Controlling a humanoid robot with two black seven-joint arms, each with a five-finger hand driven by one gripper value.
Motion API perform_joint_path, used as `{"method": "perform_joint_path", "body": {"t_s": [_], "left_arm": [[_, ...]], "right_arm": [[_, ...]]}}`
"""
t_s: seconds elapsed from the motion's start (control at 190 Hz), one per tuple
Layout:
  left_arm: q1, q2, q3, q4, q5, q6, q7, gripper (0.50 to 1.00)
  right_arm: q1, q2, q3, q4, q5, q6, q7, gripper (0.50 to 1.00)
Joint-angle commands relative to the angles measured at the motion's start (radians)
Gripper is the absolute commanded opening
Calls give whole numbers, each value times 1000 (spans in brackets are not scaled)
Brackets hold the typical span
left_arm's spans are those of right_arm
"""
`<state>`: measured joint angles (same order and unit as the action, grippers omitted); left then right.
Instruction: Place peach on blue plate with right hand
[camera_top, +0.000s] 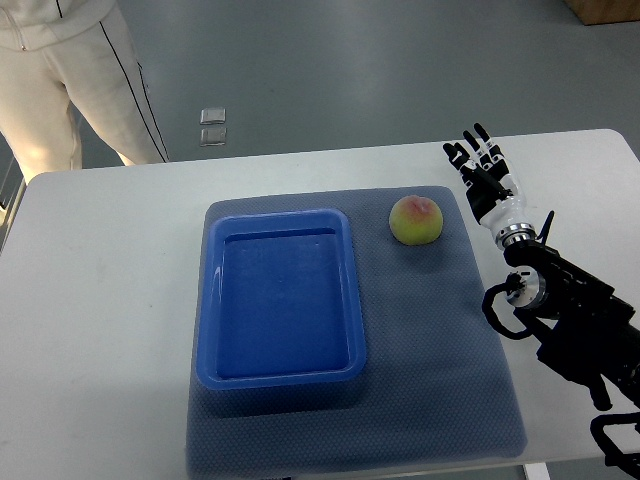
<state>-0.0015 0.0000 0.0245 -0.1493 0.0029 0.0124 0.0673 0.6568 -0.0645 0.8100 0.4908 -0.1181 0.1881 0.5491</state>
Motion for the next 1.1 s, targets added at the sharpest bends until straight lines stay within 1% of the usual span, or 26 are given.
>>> {"method": "perform_joint_path", "body": {"t_s": [0.0,1.092], "left_arm": [[0,0,0,4,-1,0,0,1000],[0,0,0,2,-3,1,0,1000]], "right_arm": [[1,0,0,0,0,1,0,930],[-2,0,1,0,0,1,2,930]]}}
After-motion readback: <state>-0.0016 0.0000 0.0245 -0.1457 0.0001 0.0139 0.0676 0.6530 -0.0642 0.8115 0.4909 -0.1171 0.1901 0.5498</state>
